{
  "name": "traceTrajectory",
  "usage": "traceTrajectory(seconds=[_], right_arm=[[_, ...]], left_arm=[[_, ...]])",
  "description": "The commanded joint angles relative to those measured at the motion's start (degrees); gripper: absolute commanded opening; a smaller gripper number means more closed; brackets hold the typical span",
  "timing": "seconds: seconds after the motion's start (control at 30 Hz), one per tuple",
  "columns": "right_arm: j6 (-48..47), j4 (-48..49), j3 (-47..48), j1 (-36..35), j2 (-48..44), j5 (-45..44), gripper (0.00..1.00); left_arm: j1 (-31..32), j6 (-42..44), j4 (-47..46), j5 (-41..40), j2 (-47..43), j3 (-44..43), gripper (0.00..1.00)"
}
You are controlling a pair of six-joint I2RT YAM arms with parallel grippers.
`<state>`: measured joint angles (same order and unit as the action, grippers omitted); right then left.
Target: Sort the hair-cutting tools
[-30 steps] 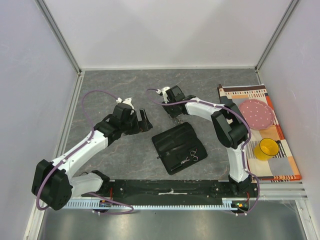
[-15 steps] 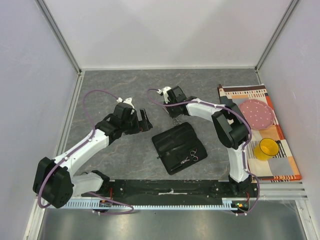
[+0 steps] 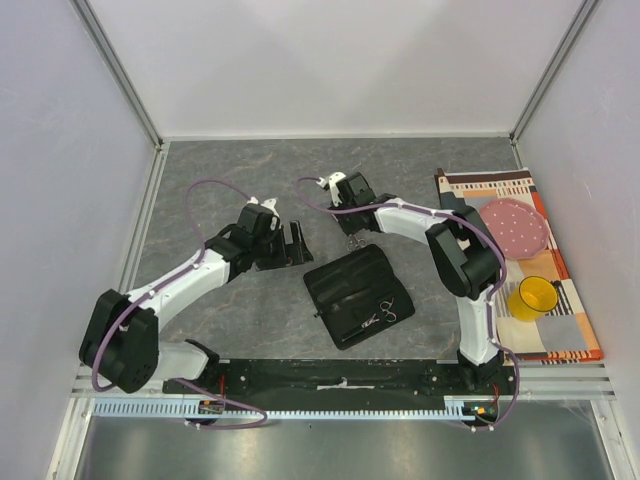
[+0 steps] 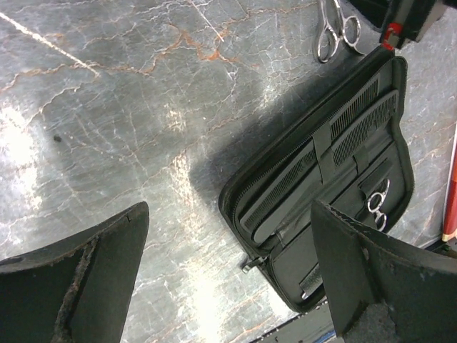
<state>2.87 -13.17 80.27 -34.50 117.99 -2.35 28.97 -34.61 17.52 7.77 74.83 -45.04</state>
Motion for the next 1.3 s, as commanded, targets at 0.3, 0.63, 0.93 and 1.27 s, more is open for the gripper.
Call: traceTrajectory(seconds=[0.3,0.63,0.93,1.27], right_arm=[[-2.1,-1.4,0.9,0.7,-16.3,-10.4,0.00],[-1.3,-4.8,-3.5,0.5,-26.0,-11.9,0.00],[0.8,-5.3,-10.8,-1.5,-31.7,-12.3,0.00],[2.5,-6.6,-14.6,-5.9,-34.9,-14.8,0.00]], left_arm=[[0.2,5.8,-12.8,9.0,13.1,-3.7,0.99],[1.8,9.6,-24.0,16.6,20.5,-2.4,0.94],[1.9,10.3,-29.6,25.0,24.5,-0.1,0.59],[1.8,7.4,-37.8,31.0,26.6,3.8,0.02]])
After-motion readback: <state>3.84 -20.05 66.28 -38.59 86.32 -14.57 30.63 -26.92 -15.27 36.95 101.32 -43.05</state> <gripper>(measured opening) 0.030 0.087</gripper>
